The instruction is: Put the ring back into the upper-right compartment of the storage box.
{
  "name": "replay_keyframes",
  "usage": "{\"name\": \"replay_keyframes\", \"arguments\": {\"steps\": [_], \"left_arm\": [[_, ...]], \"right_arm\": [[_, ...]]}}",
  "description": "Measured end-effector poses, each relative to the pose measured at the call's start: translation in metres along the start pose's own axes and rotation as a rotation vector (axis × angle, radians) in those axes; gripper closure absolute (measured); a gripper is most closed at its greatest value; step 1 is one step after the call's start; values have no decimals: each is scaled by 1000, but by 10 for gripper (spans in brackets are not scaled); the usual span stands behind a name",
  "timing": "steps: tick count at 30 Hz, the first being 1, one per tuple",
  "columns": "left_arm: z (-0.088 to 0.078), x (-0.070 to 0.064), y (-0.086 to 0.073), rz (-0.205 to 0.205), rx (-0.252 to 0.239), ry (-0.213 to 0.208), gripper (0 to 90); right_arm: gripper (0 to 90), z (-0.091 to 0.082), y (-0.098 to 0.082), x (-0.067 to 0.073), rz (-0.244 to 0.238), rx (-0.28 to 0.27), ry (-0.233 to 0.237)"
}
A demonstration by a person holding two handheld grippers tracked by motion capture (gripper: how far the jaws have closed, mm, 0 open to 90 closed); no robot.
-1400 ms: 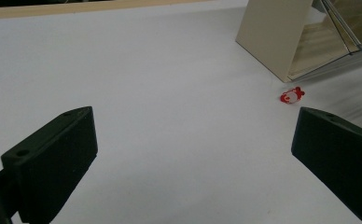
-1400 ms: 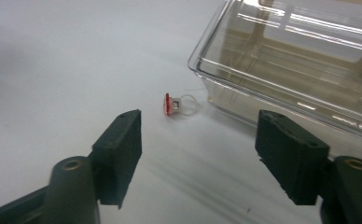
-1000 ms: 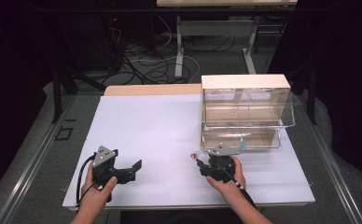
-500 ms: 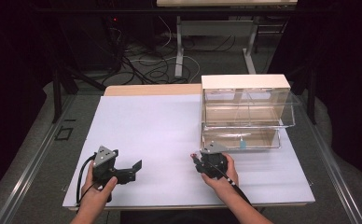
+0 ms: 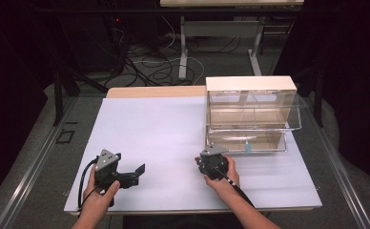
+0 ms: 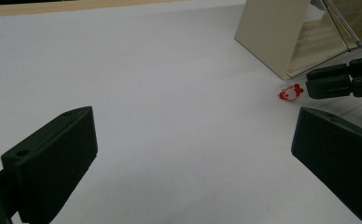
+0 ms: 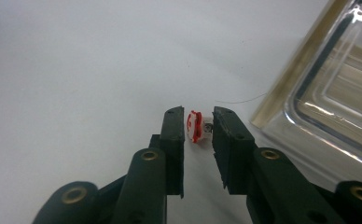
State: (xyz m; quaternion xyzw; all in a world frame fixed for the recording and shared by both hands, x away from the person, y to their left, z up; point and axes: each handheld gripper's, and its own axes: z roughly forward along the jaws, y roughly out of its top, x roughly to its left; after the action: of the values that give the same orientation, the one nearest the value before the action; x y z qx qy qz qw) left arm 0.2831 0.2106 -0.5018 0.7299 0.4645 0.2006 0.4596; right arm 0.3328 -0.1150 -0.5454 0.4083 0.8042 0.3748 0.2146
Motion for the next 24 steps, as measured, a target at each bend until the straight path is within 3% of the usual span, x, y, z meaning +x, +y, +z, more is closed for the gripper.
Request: {"name": "replay_keyframes", "arguments": {"steps": [8, 12, 18, 22, 24], "left_arm": [[0, 0, 0, 0, 12, -2, 2], [0, 0, 0, -7, 10, -5, 2], [0, 1, 0, 0, 12, -4, 2], [0, 1, 0, 0, 13, -4, 2], [0, 1, 0, 0, 13, -4, 2]], "right_arm": [[782, 7, 0, -1, 1, 31, -5], [808, 10, 0, -1, 12, 13, -1], [830, 11, 0, -3, 3, 26, 5], [856, 11, 0, -3, 22, 47, 9], [873, 13, -1, -5, 9, 30, 18]]}}
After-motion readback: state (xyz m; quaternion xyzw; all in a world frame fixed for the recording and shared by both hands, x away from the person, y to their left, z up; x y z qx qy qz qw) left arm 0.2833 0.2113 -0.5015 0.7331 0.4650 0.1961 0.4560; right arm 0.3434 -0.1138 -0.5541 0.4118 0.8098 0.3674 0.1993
